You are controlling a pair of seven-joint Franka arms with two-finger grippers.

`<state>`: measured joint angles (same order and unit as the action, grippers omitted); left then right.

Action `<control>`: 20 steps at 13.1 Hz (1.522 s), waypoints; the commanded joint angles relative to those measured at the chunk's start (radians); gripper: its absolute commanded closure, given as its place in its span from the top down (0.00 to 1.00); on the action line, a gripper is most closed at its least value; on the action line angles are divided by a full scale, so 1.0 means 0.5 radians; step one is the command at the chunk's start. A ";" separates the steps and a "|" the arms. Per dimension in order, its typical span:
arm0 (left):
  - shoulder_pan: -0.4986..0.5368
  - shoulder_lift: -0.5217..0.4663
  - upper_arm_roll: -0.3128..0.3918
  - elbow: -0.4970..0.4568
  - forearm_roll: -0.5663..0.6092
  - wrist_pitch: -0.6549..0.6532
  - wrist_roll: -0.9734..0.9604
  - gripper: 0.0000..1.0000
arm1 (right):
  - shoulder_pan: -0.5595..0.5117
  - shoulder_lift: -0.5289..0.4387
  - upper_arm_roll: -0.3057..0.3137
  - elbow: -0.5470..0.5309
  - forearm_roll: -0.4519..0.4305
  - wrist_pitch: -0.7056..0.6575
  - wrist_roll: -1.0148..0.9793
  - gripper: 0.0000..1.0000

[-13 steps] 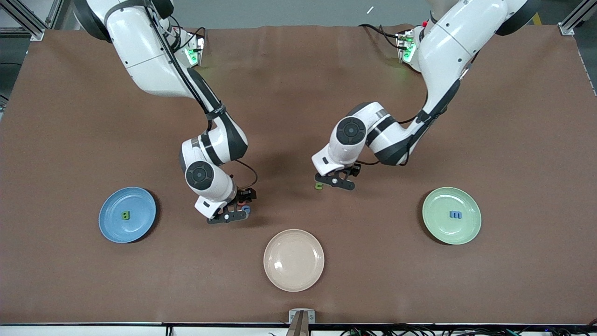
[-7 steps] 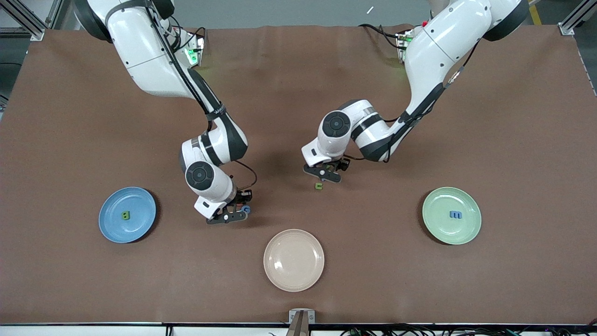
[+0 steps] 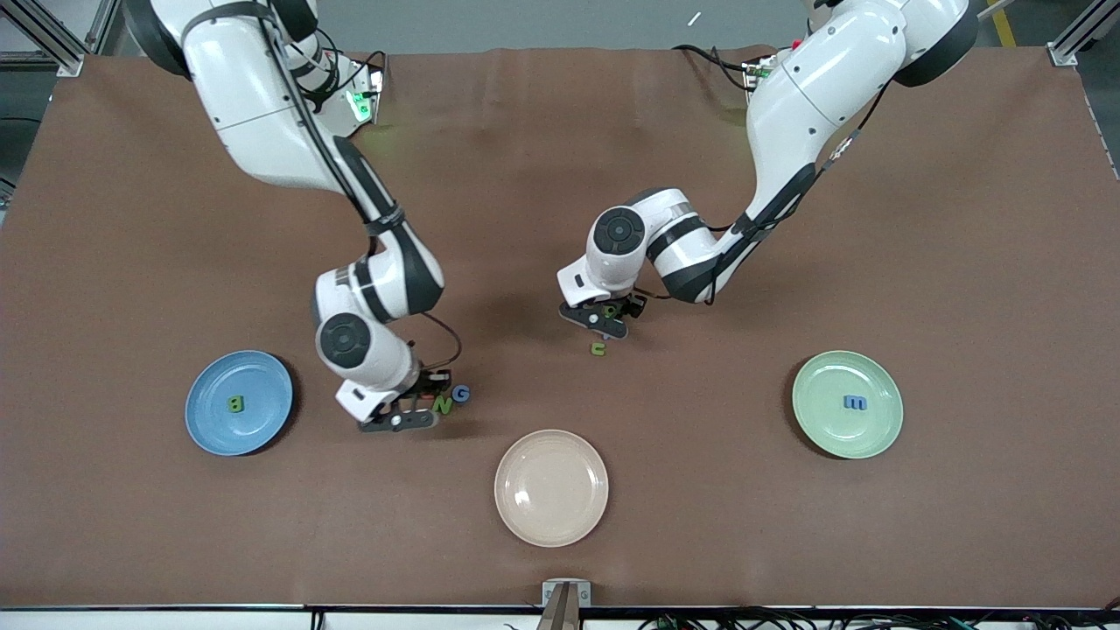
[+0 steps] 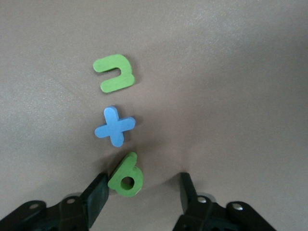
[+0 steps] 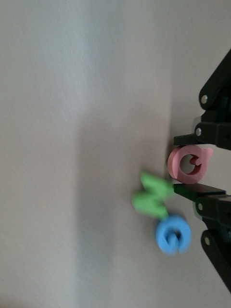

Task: Sort uppercase to blue plate, lowercase to green plate
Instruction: 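Grasp pink Q with the right gripper while the left gripper grasps green d, then drop Q on the blue plate while the left gripper carries d toward green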

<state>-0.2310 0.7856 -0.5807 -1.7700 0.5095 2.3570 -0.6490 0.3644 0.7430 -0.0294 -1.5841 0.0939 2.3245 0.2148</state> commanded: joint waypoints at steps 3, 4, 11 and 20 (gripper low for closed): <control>0.005 0.033 0.017 0.018 0.149 0.014 0.003 0.49 | -0.418 -0.118 0.034 0.027 -0.007 -0.136 -0.483 0.01; 0.005 0.033 0.023 0.018 0.150 0.014 0.006 0.45 | -0.510 -0.121 0.034 0.024 -0.007 -0.139 -0.634 0.01; 0.011 0.018 0.045 0.021 0.150 -0.001 -0.009 0.01 | -0.848 -0.108 0.034 0.002 -0.007 -0.179 -1.187 0.34; 0.345 -0.335 -0.032 0.000 0.128 -0.462 0.019 0.01 | -0.585 -0.148 0.050 0.014 0.005 -0.182 -0.622 0.97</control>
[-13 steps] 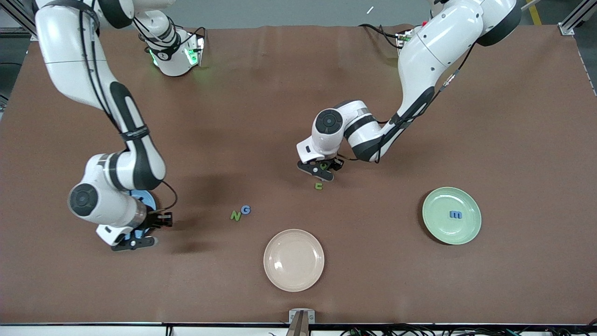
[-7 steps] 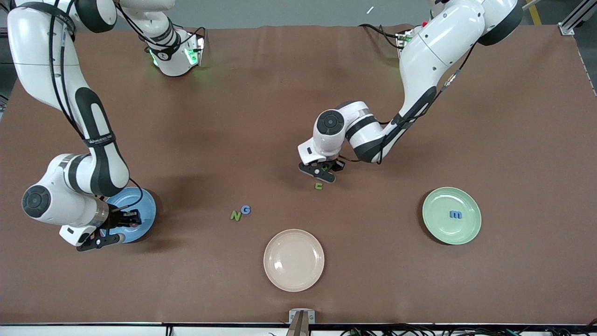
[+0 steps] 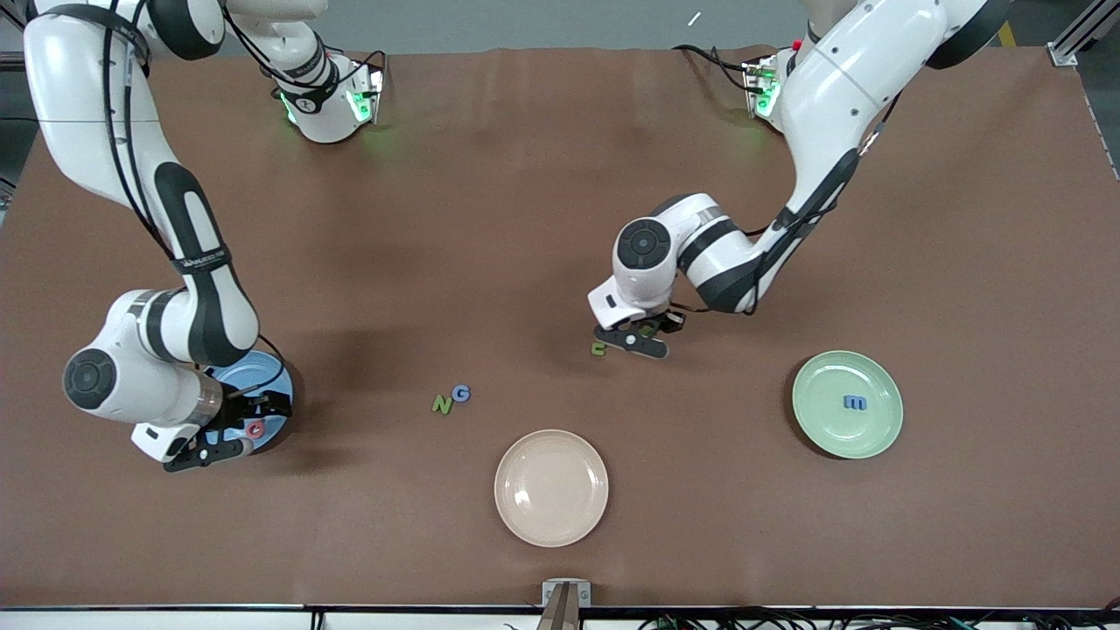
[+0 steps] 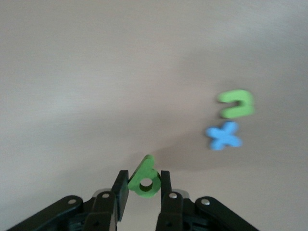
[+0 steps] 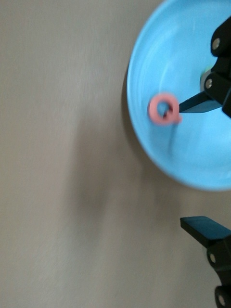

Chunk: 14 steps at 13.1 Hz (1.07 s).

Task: Sort uppercase to blue plate, lowercase to green plate
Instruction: 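Drop Q on the blue plate while the left gripper carries d toward green, then release d on the green plate while the right gripper reaches blue G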

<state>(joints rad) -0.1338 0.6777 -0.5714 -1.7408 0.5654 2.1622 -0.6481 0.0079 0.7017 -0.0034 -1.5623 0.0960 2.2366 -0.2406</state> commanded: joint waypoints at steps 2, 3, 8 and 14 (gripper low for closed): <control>0.453 -0.119 -0.197 -0.056 0.014 -0.078 0.145 0.01 | 0.272 -0.081 -0.002 -0.029 0.004 -0.022 0.685 0.97; 0.576 -0.119 -0.222 -0.056 0.014 -0.078 0.222 0.01 | 0.346 -0.081 0.001 -0.029 0.013 -0.019 0.905 0.97; 0.923 -0.128 -0.229 -0.056 0.014 -0.106 0.305 0.01 | 0.729 -0.057 0.001 -0.020 0.010 0.091 1.873 0.97; 1.166 0.013 -0.213 -0.019 0.154 0.044 0.336 0.03 | 0.898 0.109 -0.002 -0.026 0.010 0.414 2.058 0.94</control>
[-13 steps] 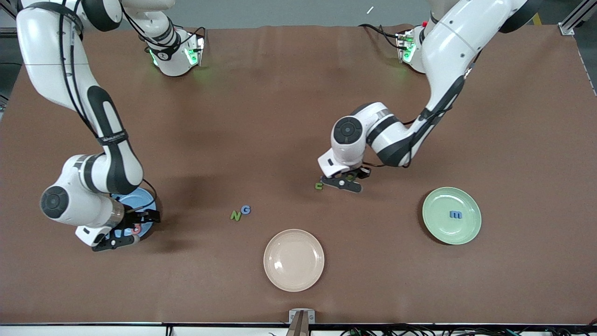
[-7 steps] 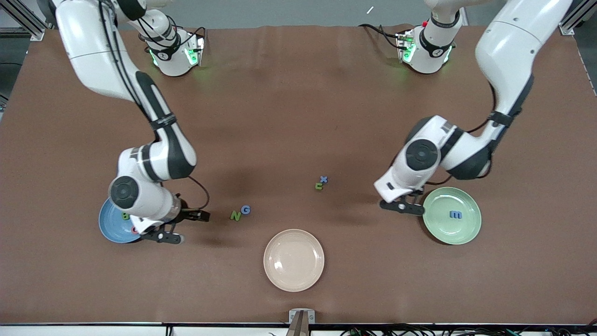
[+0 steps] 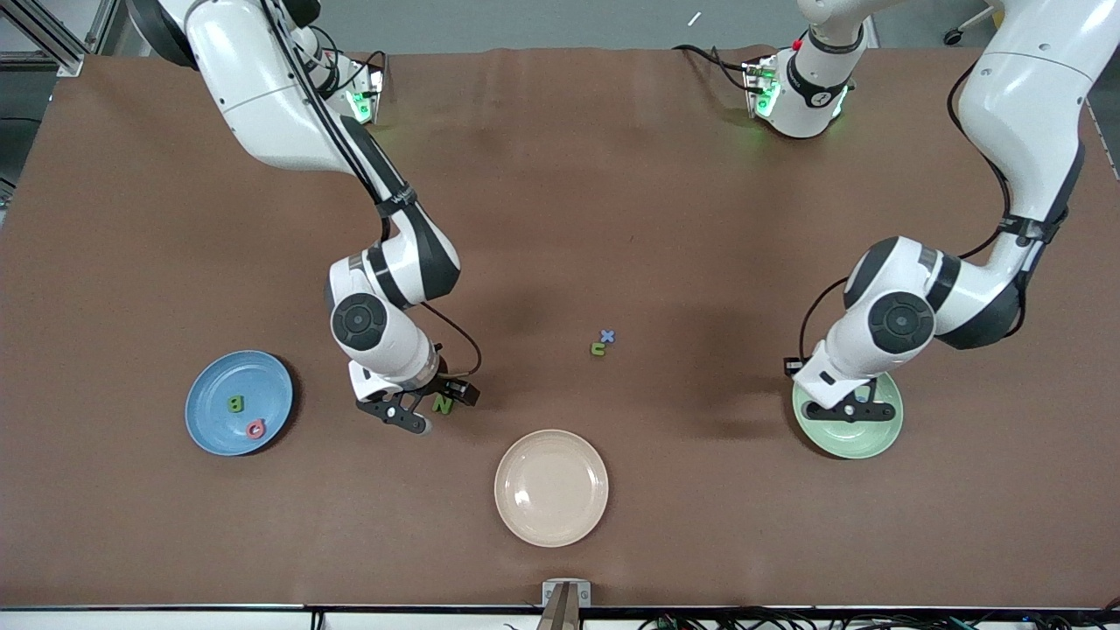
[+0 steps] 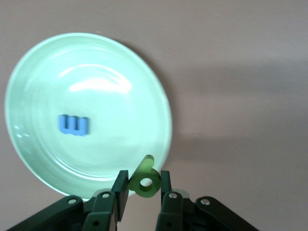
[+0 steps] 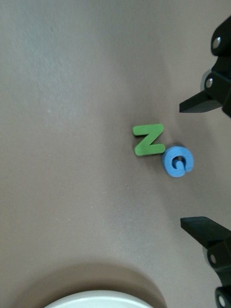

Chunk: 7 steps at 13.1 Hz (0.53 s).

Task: Sort uppercase to blue plate, lowercase to green plate
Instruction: 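Release d on the green plate while the right gripper reaches blue G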

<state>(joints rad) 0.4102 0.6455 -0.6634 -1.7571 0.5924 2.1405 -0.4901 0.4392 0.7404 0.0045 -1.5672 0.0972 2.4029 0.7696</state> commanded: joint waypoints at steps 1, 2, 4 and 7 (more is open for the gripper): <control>0.085 0.111 -0.020 0.023 0.158 0.115 0.023 0.04 | 0.051 0.050 -0.018 -0.016 -0.001 0.100 0.065 0.91; 0.085 0.141 0.020 0.062 0.199 0.115 0.032 0.13 | 0.057 0.065 -0.021 -0.013 -0.010 0.106 0.071 0.87; 0.088 0.175 0.038 0.106 0.205 0.119 0.035 0.99 | 0.060 0.078 -0.021 -0.016 -0.020 0.133 0.071 0.81; 0.063 0.148 -0.032 0.103 0.174 0.103 0.014 1.00 | 0.088 0.093 -0.031 -0.026 -0.041 0.161 0.071 0.57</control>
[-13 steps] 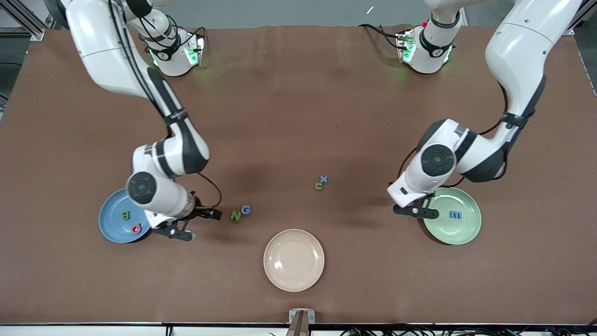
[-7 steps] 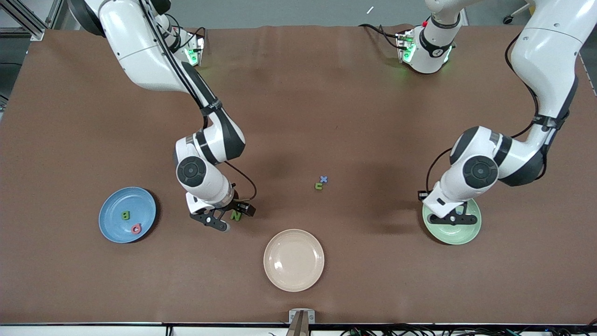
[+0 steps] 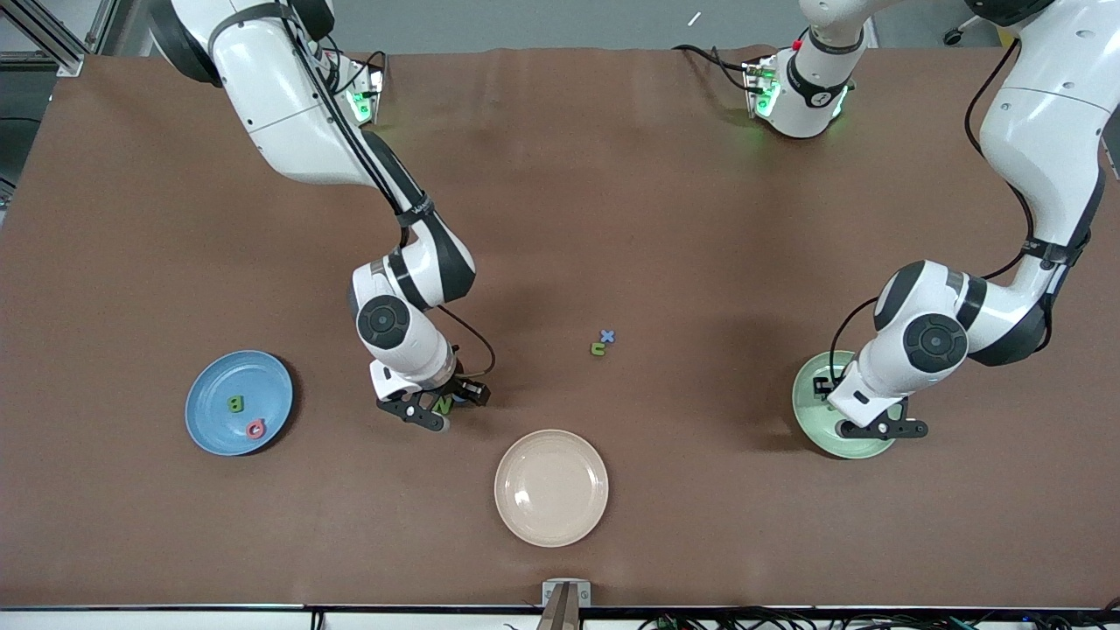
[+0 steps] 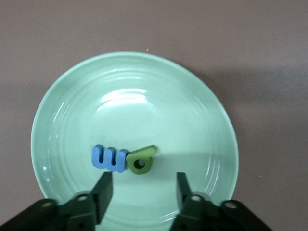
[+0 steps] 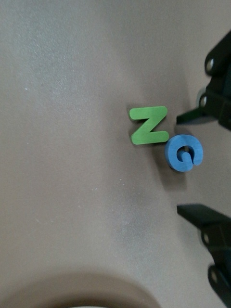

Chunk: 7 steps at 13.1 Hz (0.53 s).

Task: Sort uppercase to blue plate, lowercase to green plate
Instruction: 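Release d on the green plate while the right gripper reaches blue G, then grasp blue G with the right gripper while the left gripper reaches blue x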

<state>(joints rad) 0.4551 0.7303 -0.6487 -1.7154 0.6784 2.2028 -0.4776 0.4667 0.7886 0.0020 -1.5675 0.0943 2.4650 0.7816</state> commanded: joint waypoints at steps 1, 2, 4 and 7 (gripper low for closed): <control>-0.024 -0.022 -0.141 0.007 0.002 -0.031 -0.020 1.00 | 0.036 -0.003 -0.025 -0.028 -0.050 0.037 0.047 0.50; -0.036 -0.019 -0.226 0.001 -0.001 -0.037 -0.039 1.00 | 0.033 -0.003 -0.025 -0.028 -0.063 0.040 0.047 0.48; -0.216 -0.009 -0.267 -0.012 0.002 -0.037 -0.133 1.00 | 0.033 0.000 -0.025 -0.031 -0.093 0.040 0.047 0.48; -0.550 0.052 -0.258 0.016 0.030 -0.022 -0.580 0.99 | 0.033 0.009 -0.025 -0.034 -0.100 0.064 0.050 0.45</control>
<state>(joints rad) 0.2637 0.7350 -0.7861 -1.7196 0.6778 2.1962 -0.6560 0.4730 0.7937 -0.0031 -1.5690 0.0594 2.4708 0.7818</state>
